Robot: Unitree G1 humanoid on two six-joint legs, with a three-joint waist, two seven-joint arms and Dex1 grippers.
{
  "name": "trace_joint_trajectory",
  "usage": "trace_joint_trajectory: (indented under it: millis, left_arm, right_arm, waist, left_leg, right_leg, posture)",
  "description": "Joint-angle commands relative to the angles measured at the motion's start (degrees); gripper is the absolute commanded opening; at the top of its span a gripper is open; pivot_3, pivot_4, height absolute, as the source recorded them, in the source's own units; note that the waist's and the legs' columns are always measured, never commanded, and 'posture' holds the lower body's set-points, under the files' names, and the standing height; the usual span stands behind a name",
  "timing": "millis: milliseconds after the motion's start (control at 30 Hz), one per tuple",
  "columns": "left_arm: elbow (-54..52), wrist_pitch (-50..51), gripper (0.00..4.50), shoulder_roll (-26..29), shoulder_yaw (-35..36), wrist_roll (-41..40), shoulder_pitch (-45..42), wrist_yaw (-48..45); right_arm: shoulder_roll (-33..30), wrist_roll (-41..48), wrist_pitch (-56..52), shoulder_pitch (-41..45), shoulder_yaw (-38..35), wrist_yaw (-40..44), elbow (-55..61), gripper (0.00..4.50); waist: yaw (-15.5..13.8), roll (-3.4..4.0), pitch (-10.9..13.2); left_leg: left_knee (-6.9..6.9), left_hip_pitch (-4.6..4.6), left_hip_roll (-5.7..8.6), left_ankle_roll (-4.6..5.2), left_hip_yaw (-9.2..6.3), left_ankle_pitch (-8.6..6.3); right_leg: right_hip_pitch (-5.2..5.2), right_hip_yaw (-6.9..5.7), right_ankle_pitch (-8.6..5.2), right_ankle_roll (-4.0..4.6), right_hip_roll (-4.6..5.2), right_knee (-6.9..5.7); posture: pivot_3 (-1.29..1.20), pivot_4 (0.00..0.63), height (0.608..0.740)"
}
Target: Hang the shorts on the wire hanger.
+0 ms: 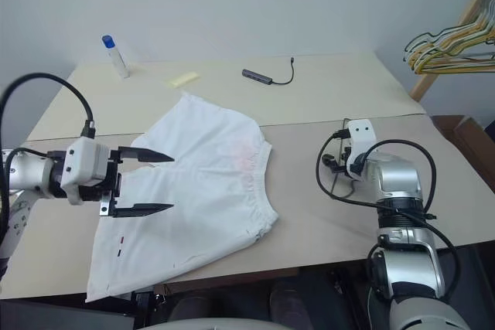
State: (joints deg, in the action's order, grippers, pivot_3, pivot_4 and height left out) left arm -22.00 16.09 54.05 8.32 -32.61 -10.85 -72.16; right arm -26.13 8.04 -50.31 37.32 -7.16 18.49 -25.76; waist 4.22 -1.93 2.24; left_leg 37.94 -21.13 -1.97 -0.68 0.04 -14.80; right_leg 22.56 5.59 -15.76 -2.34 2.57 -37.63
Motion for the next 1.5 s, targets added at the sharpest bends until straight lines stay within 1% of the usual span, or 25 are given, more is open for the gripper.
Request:
trace_joint_trajectory:
  millis: [33,200,300,333,367,400,467,667,700,767,833,900,933,1033,1100,1233,1333,1433,1500]
  left_arm:
    - [-2.72,1.15,4.46,0.06,1.08,-1.88,-0.95,0.91]
    - [-3.18,1.57,4.46,0.05,0.79,-1.73,-0.84,1.10]
    - [-2.91,1.61,4.50,0.05,0.58,-1.74,-1.22,0.92]
    - [-2.78,1.57,4.50,0.03,0.49,-1.70,-1.35,0.87]
    - [-2.74,1.51,4.50,-0.01,0.36,-1.59,-1.45,0.87]
    - [-2.75,1.53,4.50,0.00,0.06,-1.48,-1.65,0.80]
    - [-2.85,1.52,4.50,-0.11,-0.40,-1.35,-1.99,0.88]
    - [-3.58,1.79,4.50,-1.22,-0.49,-1.39,-1.78,2.68]
    - [-3.68,1.80,4.50,-1.39,-0.50,-1.23,-1.55,3.04]
    - [-3.57,1.86,4.50,-1.78,-0.63,-0.97,-1.51,3.70]
    - [-2.93,2.91,4.50,-2.92,-1.42,0.08,-2.29,6.51]
    - [-1.86,10.41,4.50,-5.25,-3.59,1.59,-5.38,14.95]
    - [-1.34,14.91,4.50,-7.30,-3.95,0.35,-6.95,18.97]
    - [0.24,27.64,4.50,-13.13,-3.07,-6.21,-10.23,26.90]
    - [2.06,33.96,4.50,-17.60,-0.82,-11.01,-11.63,31.64]
    - [8.57,47.25,4.50,-28.94,7.45,-27.03,-13.34,44.23]
    - [11.69,50.72,4.50,-35.25,11.12,-35.14,-12.58,51.50]
    - [13.55,49.28,4.50,-40.90,13.95,-41.09,-12.83,58.12]
    - [15.28,48.00,4.50,-43.86,15.24,-44.36,-13.59,62.31]
  right_arm:
    - [1.11,0.37,1.36,1.98,-1.40,-1.68,-1.43,4.50]
    - [1.84,0.19,-2.08,1.48,-0.17,-1.47,-3.24,4.50]
    - [2.29,0.13,-3.27,0.89,-0.71,-2.46,-4.27,3.92]
    - [2.36,0.16,-3.50,0.86,-0.73,-2.56,-4.49,3.61]
    - [2.36,-0.17,-3.81,0.84,-0.32,-2.81,-4.61,3.21]
    - [2.39,-0.50,-4.12,0.89,0.03,-3.15,-4.90,2.94]
    - [2.80,-0.56,-4.78,1.04,-0.55,-4.37,-5.41,2.21]
    - [3.01,-2.05,-3.90,-0.67,2.10,-3.40,-5.75,0.13]
    - [3.23,-2.12,-3.86,-0.75,2.07,-3.50,-5.56,0.03]
    - [3.55,-2.36,-3.81,-0.60,1.99,-3.59,-5.37,0.03]
    - [3.95,-2.55,-3.58,-0.23,2.09,-3.74,-4.86,0.03]
    - [4.17,-3.06,-2.97,0.09,2.67,-3.85,-3.10,0.03]
    - [4.22,-3.48,-1.99,-0.09,3.15,-3.89,-1.20,0.03]
    - [3.39,-4.35,-2.44,-1.03,5.66,-2.80,6.57,0.03]
    - [2.45,-4.35,-3.85,-2.04,7.41,-1.30,13.00,0.03]
    - [1.26,-2.95,-3.89,-4.53,8.89,1.97,26.96,0.03]
    - [0.38,-1.56,-1.75,-6.92,10.73,5.50,36.64,0.03]
    - [-0.82,-2.62,4.65,-9.86,14.43,7.88,43.72,0.03]
    - [-0.14,-2.77,8.07,-11.47,16.42,8.62,46.50,0.03]
  waist:
    - [0.24,0.02,-0.01]
    - [1.03,0.03,0.00]
    - [1.27,0.01,-0.01]
    - [1.32,0.01,-0.02]
    - [1.38,-0.01,-0.03]
    - [1.40,-0.02,-0.04]
    - [1.44,-0.03,-0.05]
    - [1.50,-0.27,-0.24]
    - [1.48,-0.33,-0.30]
    - [1.45,-0.43,-0.38]
    - [1.44,-0.53,-0.44]
    - [1.38,-0.58,-0.48]
    - [1.37,-0.61,-0.51]
    - [1.58,-0.59,-0.49]
    - [1.55,-0.43,-0.41]
    - [1.31,-0.33,-0.35]
    - [0.92,-0.34,-0.36]
    - [0.32,-0.34,-0.36]
    - [-0.13,-0.34,-0.36]
  left_leg:
    - [0.00,0.02,-0.01,0.00,-0.01,0.00]
    - [0.00,0.05,-0.02,0.00,-0.03,0.00]
    - [0.00,0.11,-0.02,0.00,-0.08,0.00]
    - [0.00,0.12,-0.02,0.00,-0.09,0.00]
    - [0.00,0.13,-0.02,0.00,-0.10,0.00]
    - [0.00,0.15,-0.02,0.00,-0.10,0.00]
    - [0.00,0.20,-0.03,0.00,-0.10,0.00]
    - [0.00,0.30,-0.05,0.00,-0.10,0.00]
    - [0.00,0.31,-0.06,0.00,-0.10,0.00]
    - [0.00,0.33,-0.07,0.00,-0.10,0.00]
    - [0.00,0.38,-0.07,0.00,-0.10,0.00]
    - [0.00,0.44,-0.07,0.00,-0.10,0.00]
    - [0.00,0.46,-0.06,0.00,-0.11,0.00]
    - [0.00,0.48,-0.05,0.00,-0.14,0.00]
    - [-0.01,0.35,-0.05,0.01,-0.18,-0.01]
    - [0.02,-0.09,0.02,0.02,-0.34,-0.01]
    - [0.04,-0.19,0.09,0.01,-0.75,-0.01]
    - [0.09,-0.18,0.13,0.00,-0.87,-0.01]
    - [0.10,-0.08,0.14,-0.01,-0.85,-0.01]
  right_leg:
    - [0.00,0.01,0.00,0.00,-0.02,-0.02]
    - [-0.07,0.00,0.00,0.00,-0.05,-0.01]
    - [-0.18,-0.04,0.00,0.00,-0.05,0.04]
    - [-0.19,-0.05,0.00,0.00,-0.06,0.03]
    - [-0.20,-0.05,0.00,0.00,-0.06,0.03]
    - [-0.22,-0.05,0.00,0.00,-0.07,0.03]
    - [-0.26,-0.05,0.00,0.00,-0.07,0.03]
    - [-0.33,-0.04,-0.01,0.00,-0.10,0.03]
    - [-0.34,-0.04,-0.01,0.00,-0.10,0.03]
    - [-0.36,-0.05,-0.01,0.00,-0.11,0.03]
    - [-0.42,-0.04,-0.01,0.00,-0.11,0.04]
    - [-0.47,-0.04,-0.01,-0.01,-0.11,0.03]
    - [-0.50,-0.04,-0.01,-0.02,-0.11,0.03]
    - [-0.50,-0.01,-0.04,-0.10,-0.11,0.00]
    - [-0.35,0.02,-0.01,-0.04,-0.12,-0.01]
    - [0.11,0.01,0.00,-0.03,-0.03,-0.13]
    - [0.22,0.01,0.01,-0.03,0.02,-0.27]
    - [0.17,-0.01,0.01,-0.04,0.03,-0.26]
    - [0.07,-0.02,0.02,-0.04,0.03,-0.25]
  posture:
    - [-0.01,0.000,0.740]
    - [-0.01,0.000,0.740]
    - [-0.01,0.000,0.740]
    - [-0.01,0.000,0.740]
    - [-0.01,0.000,0.740]
    - [-0.01,0.000,0.740]
    - [-0.01,0.000,0.740]
    - [0.00,0.000,0.740]
    - [0.00,0.000,0.740]
    - [0.01,0.000,0.740]
    - [0.01,0.000,0.740]
    - [0.00,0.000,0.740]
    - [0.00,0.000,0.740]
    - [0.00,0.000,0.740]
    - [0.01,0.000,0.740]
    - [0.00,0.000,0.740]
    - [0.00,0.000,0.740]
    - [0.00,0.000,0.740]
    - [-0.01,0.000,0.740]
